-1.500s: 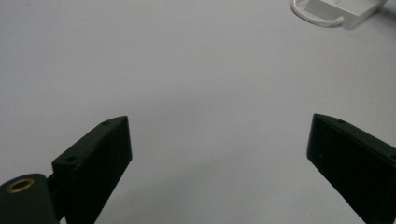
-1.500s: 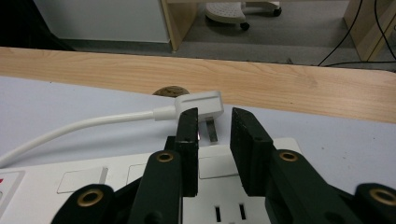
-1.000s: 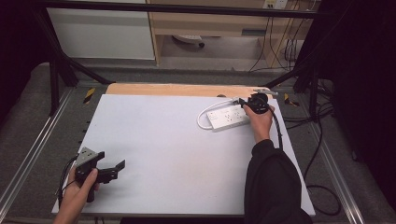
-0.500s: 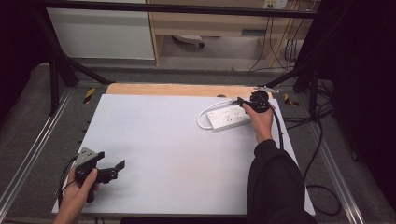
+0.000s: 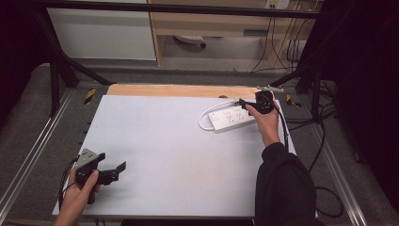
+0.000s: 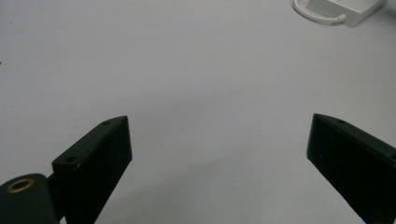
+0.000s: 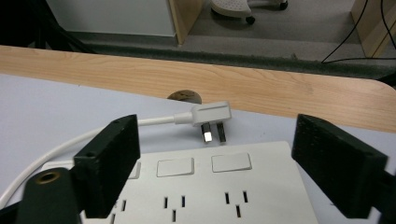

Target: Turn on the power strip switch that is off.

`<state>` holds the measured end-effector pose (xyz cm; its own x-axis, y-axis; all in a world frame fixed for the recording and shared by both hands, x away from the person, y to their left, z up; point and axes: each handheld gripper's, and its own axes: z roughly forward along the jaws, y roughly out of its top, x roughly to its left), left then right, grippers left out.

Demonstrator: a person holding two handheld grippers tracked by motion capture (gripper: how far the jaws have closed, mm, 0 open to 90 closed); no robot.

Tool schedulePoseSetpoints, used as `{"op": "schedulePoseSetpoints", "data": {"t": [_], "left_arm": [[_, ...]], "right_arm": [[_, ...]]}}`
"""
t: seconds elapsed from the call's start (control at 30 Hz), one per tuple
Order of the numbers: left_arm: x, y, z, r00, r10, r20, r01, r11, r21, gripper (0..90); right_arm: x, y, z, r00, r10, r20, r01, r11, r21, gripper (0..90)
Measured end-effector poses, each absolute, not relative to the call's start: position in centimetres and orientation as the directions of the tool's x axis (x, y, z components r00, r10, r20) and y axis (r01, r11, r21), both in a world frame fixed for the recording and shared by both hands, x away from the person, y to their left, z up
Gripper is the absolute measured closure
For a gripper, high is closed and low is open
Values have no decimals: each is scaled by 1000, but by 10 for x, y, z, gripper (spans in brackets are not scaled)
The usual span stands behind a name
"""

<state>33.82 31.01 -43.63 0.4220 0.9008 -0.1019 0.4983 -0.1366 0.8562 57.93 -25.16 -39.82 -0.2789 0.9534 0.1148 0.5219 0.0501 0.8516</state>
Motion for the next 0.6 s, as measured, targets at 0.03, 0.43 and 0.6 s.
{"op": "schedulePoseSetpoints", "data": {"t": [0.03, 0.43, 0.6], "left_arm": [[338, 310, -436, 423, 900, -103, 498, -136, 857, 66], [337, 311, -436, 423, 901, -98, 494, -139, 858, 66], [337, 312, -436, 419, 903, -97, 495, -137, 858, 66]], "right_arm": [[579, -251, -398, -278, 953, 117, 524, 48, 851, 125], [572, -248, -387, -281, 952, 119, 528, 49, 848, 35], [568, -247, -384, -295, 947, 123, 526, 54, 849, 31]]}}
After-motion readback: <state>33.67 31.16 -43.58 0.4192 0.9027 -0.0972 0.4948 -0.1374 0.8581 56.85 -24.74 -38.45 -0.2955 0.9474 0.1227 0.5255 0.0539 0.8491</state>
